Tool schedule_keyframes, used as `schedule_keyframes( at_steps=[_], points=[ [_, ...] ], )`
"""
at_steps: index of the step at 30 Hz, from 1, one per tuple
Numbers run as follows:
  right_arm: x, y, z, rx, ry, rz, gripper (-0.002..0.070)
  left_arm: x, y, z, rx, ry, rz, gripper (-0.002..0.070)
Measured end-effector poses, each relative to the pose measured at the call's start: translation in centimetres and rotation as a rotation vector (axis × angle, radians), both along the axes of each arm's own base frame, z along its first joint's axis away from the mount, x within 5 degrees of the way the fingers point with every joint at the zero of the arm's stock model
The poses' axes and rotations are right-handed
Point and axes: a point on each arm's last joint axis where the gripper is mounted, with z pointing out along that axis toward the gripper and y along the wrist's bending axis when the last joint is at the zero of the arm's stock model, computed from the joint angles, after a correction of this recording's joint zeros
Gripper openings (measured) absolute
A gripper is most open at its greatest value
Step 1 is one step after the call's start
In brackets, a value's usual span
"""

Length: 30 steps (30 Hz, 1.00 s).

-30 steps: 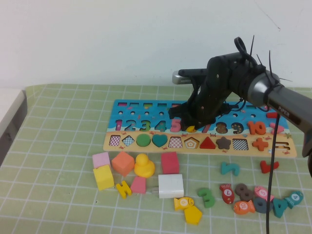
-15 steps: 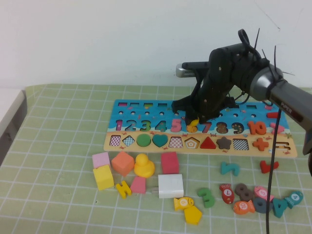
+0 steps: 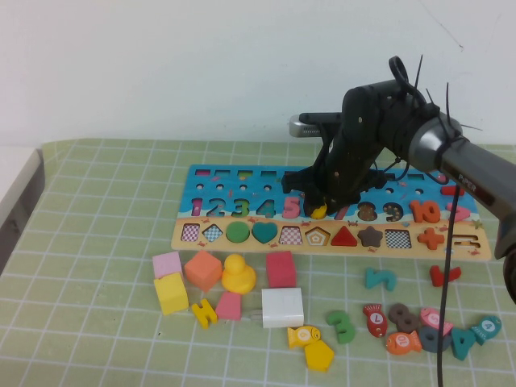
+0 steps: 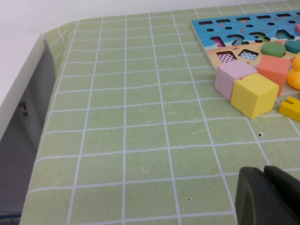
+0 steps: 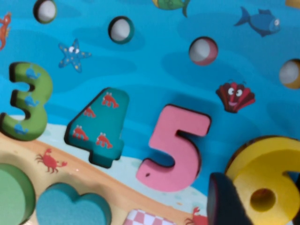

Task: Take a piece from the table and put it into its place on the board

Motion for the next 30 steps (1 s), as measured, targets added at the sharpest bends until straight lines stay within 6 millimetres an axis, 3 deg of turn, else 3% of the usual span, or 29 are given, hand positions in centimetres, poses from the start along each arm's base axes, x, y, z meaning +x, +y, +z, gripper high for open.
schedule_keyframes(
  at_steps=[15, 18, 23, 26, 30],
  points=[
    [-0.1, 0.0, 0.3, -0.006, 0.020, 0.002, 0.0362, 0.0, 0.0, 0.0, 0.000, 0.000, 0.000, -0.0002],
    [0.0, 0.1, 1.2, -0.002, 0.013, 0.005, 0.0365, 0.0, 0.0, 0.0, 0.000, 0.000, 0.000, -0.0002],
    [0.4, 0.0, 4.5, 0.000, -0.058, 0.014, 0.0362, 0.0, 0.0, 0.0, 0.000, 0.000, 0.000, -0.0002],
    [0.3, -0.4, 6.6, -0.043, -0.106, 0.069, 0.0291, 0.0, 0.0, 0.0, 0.000, 0.000, 0.000, -0.0002],
    [0.1, -0.9, 9.6, -0.041, -0.177, 0.117, 0.0085, 0.0, 0.0, 0.0, 0.000, 0.000, 0.000, -0.0002]
  ],
)
